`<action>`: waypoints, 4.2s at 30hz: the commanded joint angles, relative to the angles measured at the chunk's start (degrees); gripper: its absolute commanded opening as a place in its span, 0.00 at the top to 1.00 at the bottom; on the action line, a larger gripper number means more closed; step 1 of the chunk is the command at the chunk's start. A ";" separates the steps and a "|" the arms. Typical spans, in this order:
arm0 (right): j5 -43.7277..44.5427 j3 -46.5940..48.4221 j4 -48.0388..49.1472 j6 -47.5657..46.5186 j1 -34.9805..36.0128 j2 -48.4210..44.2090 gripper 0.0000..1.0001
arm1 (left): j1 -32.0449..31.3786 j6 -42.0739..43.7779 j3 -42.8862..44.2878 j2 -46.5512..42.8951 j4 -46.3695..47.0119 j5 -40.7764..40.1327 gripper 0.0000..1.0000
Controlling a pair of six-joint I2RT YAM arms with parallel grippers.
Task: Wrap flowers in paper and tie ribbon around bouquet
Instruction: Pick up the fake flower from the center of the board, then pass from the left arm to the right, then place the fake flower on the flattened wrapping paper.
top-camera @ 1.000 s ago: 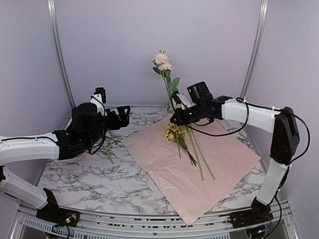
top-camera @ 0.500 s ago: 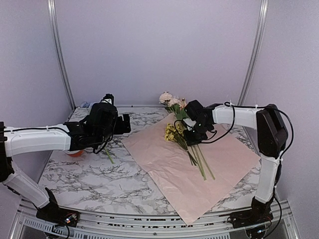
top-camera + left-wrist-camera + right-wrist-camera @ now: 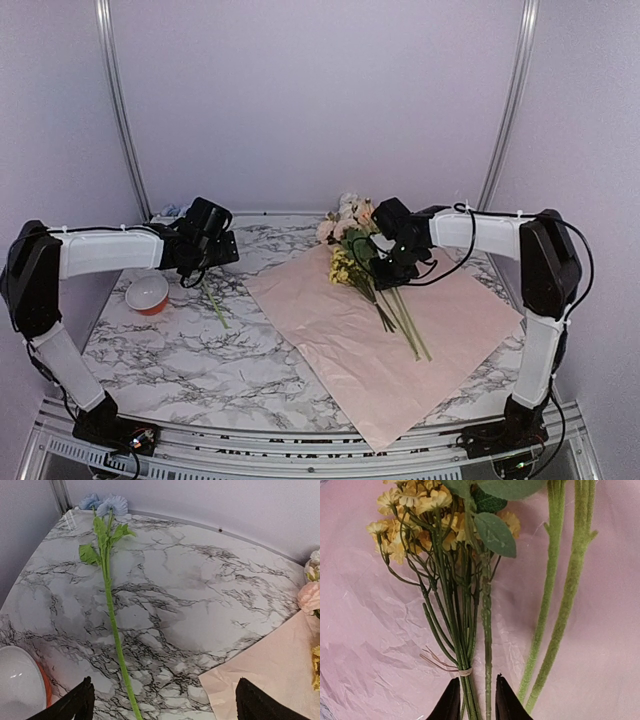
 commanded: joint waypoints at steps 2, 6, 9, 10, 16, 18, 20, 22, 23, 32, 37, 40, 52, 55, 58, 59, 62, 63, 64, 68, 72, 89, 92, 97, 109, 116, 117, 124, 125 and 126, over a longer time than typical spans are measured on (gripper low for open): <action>0.74 1.92 0.33 0.26 0.18 -4.54 0.76 | 3.99 -2.38 6.46 9.68 -9.54 1.64 0.01; 1.04 2.03 0.92 -0.85 1.24 -5.39 0.76 | 7.03 -2.19 10.45 17.04 -12.90 2.35 0.01; 1.86 2.43 0.95 -1.35 1.99 -5.23 0.76 | 8.34 -2.87 11.16 19.41 -13.06 3.23 0.01; 2.14 2.52 0.86 -1.56 2.19 -5.14 0.76 | 8.68 -3.17 11.09 19.79 -13.06 3.23 0.01; 2.73 2.66 1.13 -2.74 3.26 -4.57 0.76 | 10.94 -4.15 9.46 20.84 -12.36 5.48 0.08; 3.00 2.42 1.34 -2.91 3.28 -4.61 0.76 | 11.85 -4.13 8.57 21.63 -10.41 10.25 0.18; 3.12 2.12 1.81 -3.20 3.28 -4.73 0.76 | 12.74 -4.30 8.10 22.68 -8.25 15.34 0.28; 3.20 2.13 1.94 -3.61 3.28 -4.80 0.76 | 13.58 -4.92 8.06 23.78 -7.09 18.15 0.40; 3.20 2.20 1.94 -3.77 3.28 -4.79 0.76 | 13.82 -5.28 7.87 24.15 -6.62 18.79 0.47; 3.60 0.46 2.73 -3.97 3.46 -7.03 0.76 | 14.01 -8.29 0.33 18.18 0.00 20.70 1.00; 5.85 -1.70 5.47 -4.73 3.63 -10.00 0.76 | 12.16 -7.24 -6.24 7.95 5.23 13.53 1.00; 5.68 -2.83 10.08 -5.83 3.95 -12.75 0.76 | 9.98 -4.74 -8.47 1.54 6.60 10.01 1.00; -13.53 -6.97 38.69 -13.82 7.69 -21.48 0.71 | -3.64 6.41 -16.35 -26.81 20.50 -1.92 1.00; -17.80 -6.55 42.08 -14.00 8.82 -21.75 0.69 | -8.08 8.88 -16.31 -29.91 21.83 -3.65 1.00; -22.74 -7.48 46.82 -12.45 9.00 -21.85 0.68 | -11.78 12.94 -16.62 -32.35 24.96 -4.05 1.00; -23.68 -7.15 47.41 -11.56 9.07 -21.61 0.68 | -12.88 13.82 -16.65 -33.26 25.82 -3.91 1.00; -28.66 -6.30 51.51 -8.66 9.08 -21.30 0.68 | -15.62 15.98 -17.23 -35.18 29.14 -1.50 1.00; -29.82 -6.85 54.21 -7.15 9.06 -21.53 0.68 | -16.63 17.17 -17.53 -35.45 30.59 -0.61 1.00; -30.78 -7.45 57.22 -4.88 9.08 -21.68 0.68 | -18.28 18.34 -17.80 -35.46 31.78 -0.26 1.00; -34.97 -7.71 66.91 4.29 9.42 -20.11 0.67 | -22.23 20.58 -17.90 -34.74 36.44 1.41 1.00; -40.37 -4.23 74.69 11.60 10.04 -15.18 0.62 | -24.67 22.59 -17.14 -33.75 38.67 2.70 1.00; -37.47 6.02 67.40 9.02 20.16 -7.39 0.65 | -28.54 19.25 -19.65 -29.08 44.75 8.82 1.00; -34.58 4.75 66.19 8.55 20.16 -8.44 0.62 | -29.28 19.05 -20.45 -29.43 45.82 9.66 1.00; -33.39 4.59 64.22 8.34 20.09 -8.75 1.00 | -29.72 19.19 -20.98 -28.77 45.91 9.14 1.00; -9.84 12.78 7.55 -0.98 3.86 -11.27 1.00 | -29.63 20.00 -11.25 -23.02 21.31 -5.05 0.01; -7.65 10.08 0.33 -4.62 -1.36 -4.27 1.00 | -26.09 11.69 -2.22 -12.95 1.26 -4.46 0.01; -7.58 10.88 -0.27 -5.17 -1.36 -2.61 1.00 | -25.25 9.55 -0.81 -12.01 -2.08 -3.47 0.01; 0.98 13.15 -2.67 -4.53 -2.03 6.89 1.00 | -19.10 3.16 -2.72 -7.84 -4.72 3.10 0.01; 1.53 13.93 -3.13 -3.81 -2.07 7.88 1.00 | -18.75 2.89 -2.33 -6.84 -5.07 3.18 0.01; 2.04 14.64 -3.11 -3.26 -2.09 8.54 0.99 | -18.59 2.85 -2.11 -5.81 -5.43 3.34 0.01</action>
